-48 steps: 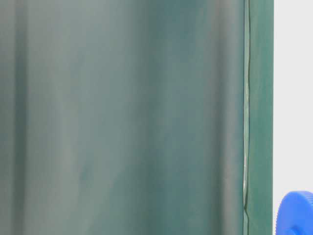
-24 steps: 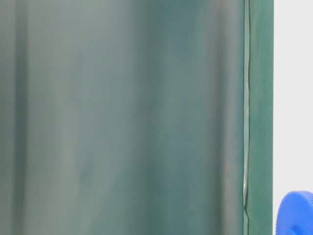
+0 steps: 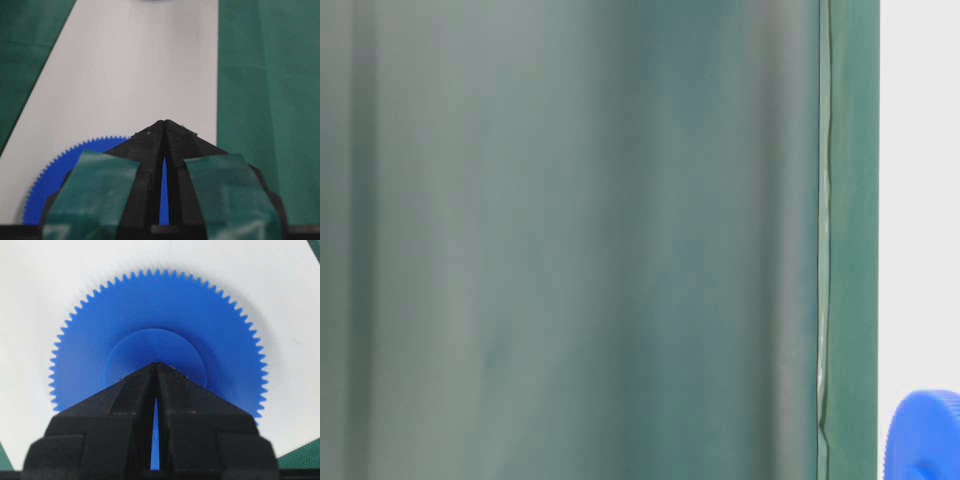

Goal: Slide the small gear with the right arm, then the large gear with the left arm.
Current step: 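Slide the small blue gear left with the right gripper toward the large gear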

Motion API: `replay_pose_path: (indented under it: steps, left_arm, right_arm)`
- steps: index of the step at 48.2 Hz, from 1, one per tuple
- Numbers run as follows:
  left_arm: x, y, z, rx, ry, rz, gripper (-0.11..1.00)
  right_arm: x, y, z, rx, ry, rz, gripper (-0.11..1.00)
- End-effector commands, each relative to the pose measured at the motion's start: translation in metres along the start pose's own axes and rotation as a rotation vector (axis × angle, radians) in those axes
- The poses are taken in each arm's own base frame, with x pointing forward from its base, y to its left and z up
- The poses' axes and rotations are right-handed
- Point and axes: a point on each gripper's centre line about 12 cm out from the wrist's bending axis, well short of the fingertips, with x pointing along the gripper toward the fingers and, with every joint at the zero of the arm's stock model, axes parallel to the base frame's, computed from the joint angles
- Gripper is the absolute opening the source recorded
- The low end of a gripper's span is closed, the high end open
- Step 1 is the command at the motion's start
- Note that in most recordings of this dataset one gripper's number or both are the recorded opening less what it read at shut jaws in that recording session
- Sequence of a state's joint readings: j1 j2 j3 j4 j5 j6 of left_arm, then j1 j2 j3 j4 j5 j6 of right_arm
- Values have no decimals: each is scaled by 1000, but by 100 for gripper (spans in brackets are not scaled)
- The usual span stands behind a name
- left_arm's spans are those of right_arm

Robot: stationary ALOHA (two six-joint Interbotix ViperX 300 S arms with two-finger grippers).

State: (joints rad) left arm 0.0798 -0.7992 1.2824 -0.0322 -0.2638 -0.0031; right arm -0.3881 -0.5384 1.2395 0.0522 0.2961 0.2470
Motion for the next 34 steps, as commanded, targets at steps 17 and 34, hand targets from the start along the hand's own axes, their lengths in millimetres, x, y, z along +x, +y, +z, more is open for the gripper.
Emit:
replay_pose_path:
  steps: [17, 34]
  left_arm:
    - [1, 1, 3, -4, -9, 3, 0]
    - [1, 1, 3, -4, -9, 3, 0]
  right_arm:
    - [11, 0, 2, 7, 85, -25, 50]
    - [14, 15, 4, -7, 58, 18, 50]
